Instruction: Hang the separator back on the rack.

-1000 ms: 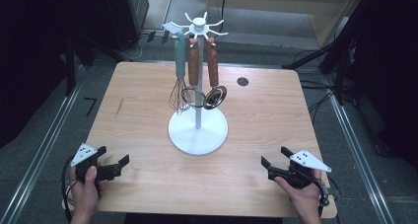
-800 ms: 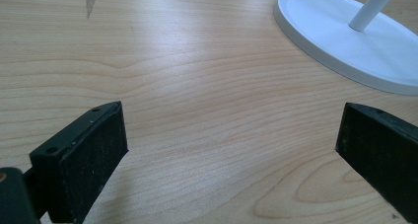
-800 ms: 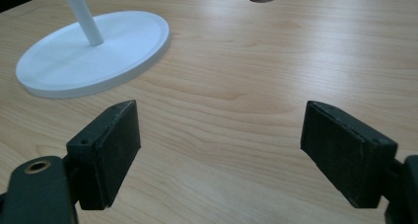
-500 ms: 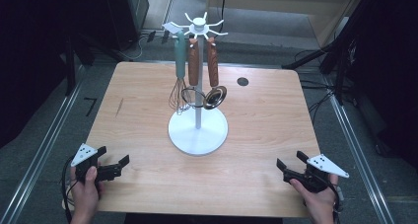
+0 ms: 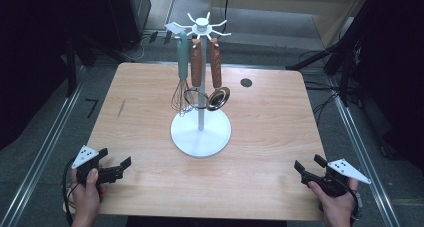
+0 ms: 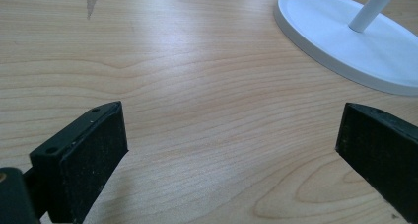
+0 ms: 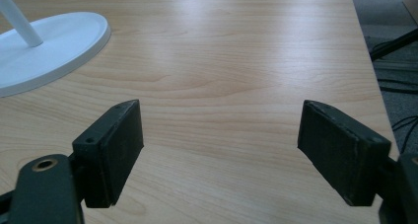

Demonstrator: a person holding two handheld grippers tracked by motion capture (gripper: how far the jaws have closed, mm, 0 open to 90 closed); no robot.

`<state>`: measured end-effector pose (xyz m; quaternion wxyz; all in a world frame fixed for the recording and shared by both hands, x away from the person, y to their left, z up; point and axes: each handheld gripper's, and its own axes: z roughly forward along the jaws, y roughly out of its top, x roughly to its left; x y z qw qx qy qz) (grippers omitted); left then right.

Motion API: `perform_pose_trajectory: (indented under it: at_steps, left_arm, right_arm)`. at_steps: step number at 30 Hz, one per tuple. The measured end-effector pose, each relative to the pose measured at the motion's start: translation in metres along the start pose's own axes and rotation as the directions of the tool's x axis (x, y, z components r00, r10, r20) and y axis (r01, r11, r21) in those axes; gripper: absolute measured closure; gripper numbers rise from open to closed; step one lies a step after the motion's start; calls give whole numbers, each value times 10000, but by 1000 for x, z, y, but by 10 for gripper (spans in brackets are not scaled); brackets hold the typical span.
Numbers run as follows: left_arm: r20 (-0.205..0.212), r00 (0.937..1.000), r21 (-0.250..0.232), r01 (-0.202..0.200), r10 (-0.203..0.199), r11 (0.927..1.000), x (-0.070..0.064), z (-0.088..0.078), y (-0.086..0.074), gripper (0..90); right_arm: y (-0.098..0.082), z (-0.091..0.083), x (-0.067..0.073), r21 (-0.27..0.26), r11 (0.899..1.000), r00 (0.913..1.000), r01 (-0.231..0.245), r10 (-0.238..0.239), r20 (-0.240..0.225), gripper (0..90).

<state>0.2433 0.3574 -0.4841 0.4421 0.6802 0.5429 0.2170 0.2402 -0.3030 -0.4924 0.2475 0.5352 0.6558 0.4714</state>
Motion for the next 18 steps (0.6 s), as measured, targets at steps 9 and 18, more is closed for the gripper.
perform_pose_trajectory:
  at_steps: [9,18]
  left_arm:
    - [-63,10000,12,5,-5,10000,0,0,0,0]
    - [46,10000,66,39,-40,10000,1,0,0,0]
  right_arm:
    - [-7,-1,-11,153,9998,9999,-109,109,-24,201]
    - [-12,-2,-14,165,9993,9994,-337,336,91,201]
